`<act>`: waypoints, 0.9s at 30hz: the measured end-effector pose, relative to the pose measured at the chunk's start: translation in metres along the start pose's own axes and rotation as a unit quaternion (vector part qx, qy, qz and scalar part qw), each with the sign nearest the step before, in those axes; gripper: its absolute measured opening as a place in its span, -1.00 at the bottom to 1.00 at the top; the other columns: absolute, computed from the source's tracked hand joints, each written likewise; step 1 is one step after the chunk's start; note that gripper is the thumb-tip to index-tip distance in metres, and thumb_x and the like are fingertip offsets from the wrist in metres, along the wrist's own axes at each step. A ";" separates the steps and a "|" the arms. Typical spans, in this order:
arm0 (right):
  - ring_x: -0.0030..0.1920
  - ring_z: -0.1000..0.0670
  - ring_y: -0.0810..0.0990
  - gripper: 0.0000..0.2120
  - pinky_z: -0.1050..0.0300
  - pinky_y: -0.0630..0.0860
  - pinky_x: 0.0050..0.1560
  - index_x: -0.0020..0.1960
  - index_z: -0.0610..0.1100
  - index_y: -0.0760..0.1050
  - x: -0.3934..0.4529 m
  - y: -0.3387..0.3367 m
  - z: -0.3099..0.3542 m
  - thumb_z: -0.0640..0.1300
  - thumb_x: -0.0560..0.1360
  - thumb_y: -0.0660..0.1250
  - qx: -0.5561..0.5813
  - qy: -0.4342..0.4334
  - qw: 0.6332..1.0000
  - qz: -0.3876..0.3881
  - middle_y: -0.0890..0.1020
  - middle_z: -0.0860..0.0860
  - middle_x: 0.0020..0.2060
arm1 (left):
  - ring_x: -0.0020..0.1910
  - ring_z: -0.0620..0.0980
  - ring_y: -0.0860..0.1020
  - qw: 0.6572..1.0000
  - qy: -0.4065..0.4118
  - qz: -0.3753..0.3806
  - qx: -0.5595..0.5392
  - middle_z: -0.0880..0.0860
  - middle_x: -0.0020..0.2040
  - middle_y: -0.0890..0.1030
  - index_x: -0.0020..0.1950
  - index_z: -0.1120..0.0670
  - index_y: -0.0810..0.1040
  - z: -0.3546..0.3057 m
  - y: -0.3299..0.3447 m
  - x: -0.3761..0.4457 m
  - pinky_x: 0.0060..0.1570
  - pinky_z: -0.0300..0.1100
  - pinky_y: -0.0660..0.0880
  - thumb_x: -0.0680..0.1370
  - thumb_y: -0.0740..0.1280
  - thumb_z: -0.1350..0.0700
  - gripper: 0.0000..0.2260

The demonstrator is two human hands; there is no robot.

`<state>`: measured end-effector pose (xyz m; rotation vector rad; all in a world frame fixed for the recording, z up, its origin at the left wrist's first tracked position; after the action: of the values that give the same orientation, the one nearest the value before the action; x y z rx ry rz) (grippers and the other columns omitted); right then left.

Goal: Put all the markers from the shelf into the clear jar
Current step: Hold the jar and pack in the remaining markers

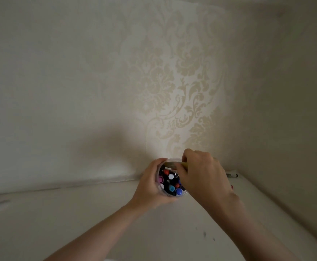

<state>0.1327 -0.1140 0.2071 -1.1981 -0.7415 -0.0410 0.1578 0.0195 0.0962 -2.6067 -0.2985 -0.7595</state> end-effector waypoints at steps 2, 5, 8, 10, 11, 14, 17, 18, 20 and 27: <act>-0.21 -0.06 0.55 -0.83 0.06 0.56 -0.21 -0.02 -0.13 0.45 -0.001 -0.001 -0.004 -0.05 0.58 0.16 0.002 0.012 1.000 0.014 0.56 -0.05 -0.17 | 0.24 -0.05 0.60 1.000 -0.001 0.000 -0.004 -0.07 0.23 0.58 0.35 -0.03 0.41 0.000 0.001 0.001 0.18 -0.14 0.57 0.15 0.69 0.15 -0.17; -0.18 -0.07 0.55 -0.83 0.03 0.58 -0.17 -0.01 -0.13 0.47 0.002 -0.002 -0.008 -0.06 0.57 0.17 0.010 0.018 1.000 0.001 0.55 -0.05 -0.14 | 0.24 -0.04 0.59 1.000 -0.003 -0.002 -0.009 -0.06 0.23 0.58 0.35 -0.05 0.41 -0.001 0.001 0.002 0.20 -0.11 0.58 0.16 0.69 0.20 -0.17; -0.20 -0.04 0.56 -0.86 0.06 0.60 -0.18 0.01 -0.13 0.46 0.008 0.009 -0.010 -0.08 0.58 0.20 0.003 0.015 1.000 0.002 0.53 -0.04 -0.11 | 0.24 -0.07 0.58 1.000 -0.001 0.006 -0.001 -0.12 0.23 0.58 0.32 -0.16 0.40 -0.003 0.002 0.001 0.20 -0.16 0.57 0.16 0.68 0.18 -0.17; -0.21 -0.04 0.56 -0.88 0.07 0.59 -0.20 0.03 -0.13 0.43 0.010 0.022 -0.013 -0.09 0.57 0.21 -0.006 0.011 1.000 0.013 0.51 -0.03 -0.07 | 0.23 -0.12 0.58 1.000 0.006 0.013 0.012 -0.20 0.21 0.56 0.27 -0.34 0.38 -0.008 0.004 -0.001 0.16 -0.26 0.54 0.16 0.66 0.09 -0.19; -0.23 -0.03 0.56 -0.88 0.09 0.58 -0.23 0.04 -0.12 0.41 0.011 0.026 -0.014 -0.08 0.57 0.22 -0.008 0.005 1.000 0.006 0.50 -0.02 -0.04 | 0.22 -0.14 0.58 1.000 0.008 0.012 0.016 -0.23 0.20 0.56 0.24 -0.39 0.37 -0.011 0.003 -0.001 0.14 -0.29 0.54 0.15 0.64 0.05 -0.21; -0.26 0.00 0.52 -0.80 0.14 0.57 -0.30 0.12 -0.12 0.36 0.008 0.037 -0.006 -0.03 0.58 0.23 0.024 -0.028 0.999 -0.032 0.43 -0.01 0.04 | 0.20 -0.14 0.60 1.000 -0.008 0.003 0.010 -0.17 0.20 0.57 0.29 -0.26 0.38 -0.011 0.003 0.002 0.13 -0.20 0.58 0.15 0.66 0.09 -0.19; -0.08 0.00 0.54 -0.68 0.13 0.59 -0.13 0.29 -0.13 0.29 -0.007 0.048 0.008 -0.07 0.57 0.16 0.111 -0.077 0.990 -0.040 0.35 -0.04 0.21 | 0.17 -0.18 0.60 1.000 -0.024 0.001 -0.004 -0.11 0.22 0.58 0.33 -0.07 0.38 -0.003 0.001 0.003 0.11 -0.22 0.57 0.19 0.68 0.23 -0.19; -0.04 0.01 0.54 -0.66 0.15 0.59 -0.11 0.33 -0.14 0.26 -0.011 0.048 0.005 -0.11 0.57 0.14 0.141 -0.077 0.986 -0.046 0.32 -0.03 0.26 | 0.17 -0.20 0.60 1.000 -0.028 0.004 -0.001 -0.13 0.21 0.57 0.33 -0.09 0.37 -0.001 0.000 0.003 0.10 -0.24 0.56 0.19 0.68 0.21 -0.19; -0.05 0.05 0.58 -0.70 0.17 0.62 -0.17 0.30 -0.13 0.31 -0.018 0.042 -0.009 -0.18 0.58 0.16 0.178 -0.048 0.980 -0.075 0.38 0.01 0.25 | 0.19 -0.20 0.59 0.999 -0.033 0.010 0.004 -0.13 0.22 0.57 0.34 -0.08 0.36 0.000 -0.002 0.003 0.14 -0.19 0.57 0.18 0.68 0.15 -0.18; -0.30 0.02 0.63 -0.94 0.15 0.59 -0.33 -0.10 -0.16 0.61 -0.022 0.033 -0.019 -0.26 0.43 0.45 0.215 -0.054 0.966 -0.132 0.64 -0.01 -0.20 | 0.23 -0.13 0.58 0.999 -0.033 0.015 -0.009 -0.08 0.24 0.57 0.34 -0.05 0.36 0.003 -0.004 0.002 0.19 -0.11 0.57 0.16 0.65 0.14 -0.18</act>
<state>0.1388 -0.1246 0.1650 -0.6870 -0.9471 -0.0325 0.1592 0.0242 0.0965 -2.6513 -0.2716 -0.6715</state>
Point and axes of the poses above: each hand's wrist, its own x-axis towards the middle knuckle, its own y-axis out of the palm, z = x × y, the point moved 9 cm from there along x, towards the middle knuckle
